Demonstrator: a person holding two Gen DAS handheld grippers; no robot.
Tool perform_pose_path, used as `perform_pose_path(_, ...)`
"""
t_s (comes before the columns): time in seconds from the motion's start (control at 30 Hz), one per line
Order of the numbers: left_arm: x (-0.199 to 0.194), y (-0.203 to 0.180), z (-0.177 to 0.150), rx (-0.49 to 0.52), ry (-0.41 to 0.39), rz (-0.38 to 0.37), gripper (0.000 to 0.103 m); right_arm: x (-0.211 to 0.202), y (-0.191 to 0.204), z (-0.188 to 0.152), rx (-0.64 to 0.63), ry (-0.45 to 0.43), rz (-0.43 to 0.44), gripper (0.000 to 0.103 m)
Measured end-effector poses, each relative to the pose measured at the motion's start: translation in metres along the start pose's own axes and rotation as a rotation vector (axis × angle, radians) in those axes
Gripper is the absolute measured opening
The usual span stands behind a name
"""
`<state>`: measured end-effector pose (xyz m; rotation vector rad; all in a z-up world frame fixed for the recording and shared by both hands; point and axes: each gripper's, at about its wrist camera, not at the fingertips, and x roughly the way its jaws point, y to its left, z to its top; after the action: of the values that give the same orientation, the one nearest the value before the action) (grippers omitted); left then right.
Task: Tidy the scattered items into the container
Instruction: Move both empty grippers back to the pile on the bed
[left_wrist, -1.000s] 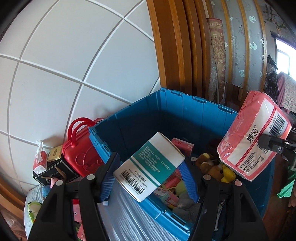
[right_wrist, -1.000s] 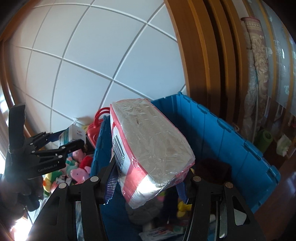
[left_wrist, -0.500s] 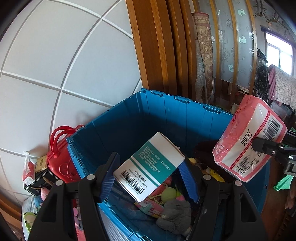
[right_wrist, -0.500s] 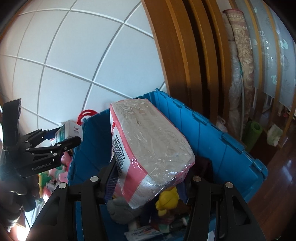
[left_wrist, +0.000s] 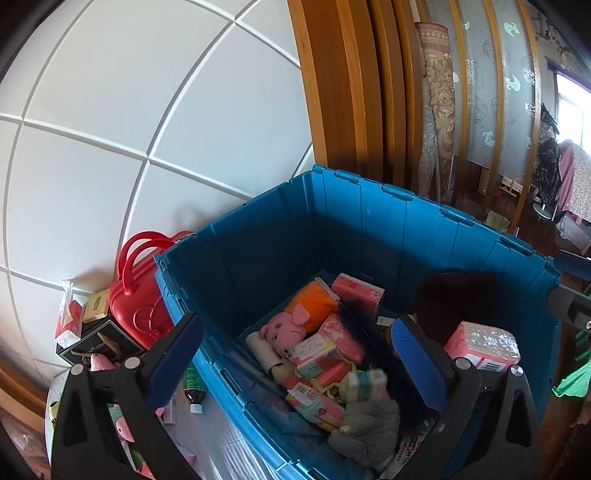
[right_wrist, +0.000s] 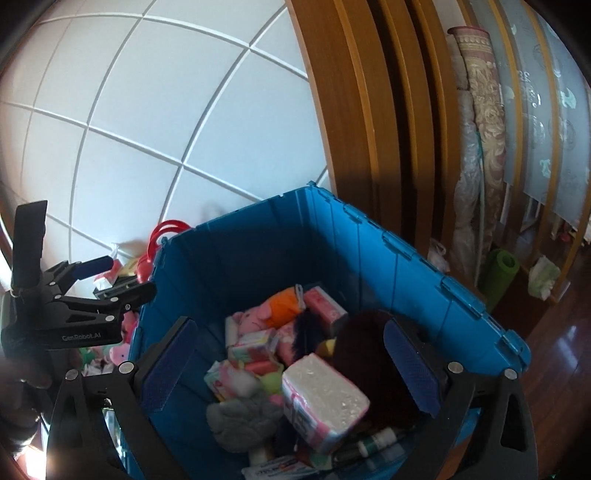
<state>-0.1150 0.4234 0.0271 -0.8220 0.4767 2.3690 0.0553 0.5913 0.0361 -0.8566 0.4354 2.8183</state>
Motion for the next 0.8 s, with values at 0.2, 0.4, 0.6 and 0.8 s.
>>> perform_pose_path(0.2, -0.006, 0.019, -0.015, -0.023, 0.016, 0.015, 0.103, 0.004, 0.013, -0.001, -0.008, 0.006, 0.028, 0.102)
perform_pose_path(0.4, -0.018, 0.046, -0.036, -0.054, 0.027, 0.037, 0.103, 0.011, 0.044, -0.003, -0.041, 0.011, 0.071, 0.102)
perform_pose_path(0.6, -0.032, 0.079, -0.062, -0.095, 0.028, 0.042, 0.103, 0.012, 0.087, -0.006, -0.09, 0.016, 0.096, 0.102)
perform_pose_path(0.8, -0.049, 0.122, -0.095, -0.129, 0.039, 0.046, 0.103, 0.013, 0.137, -0.015, -0.121, 0.033, 0.11, 0.102)
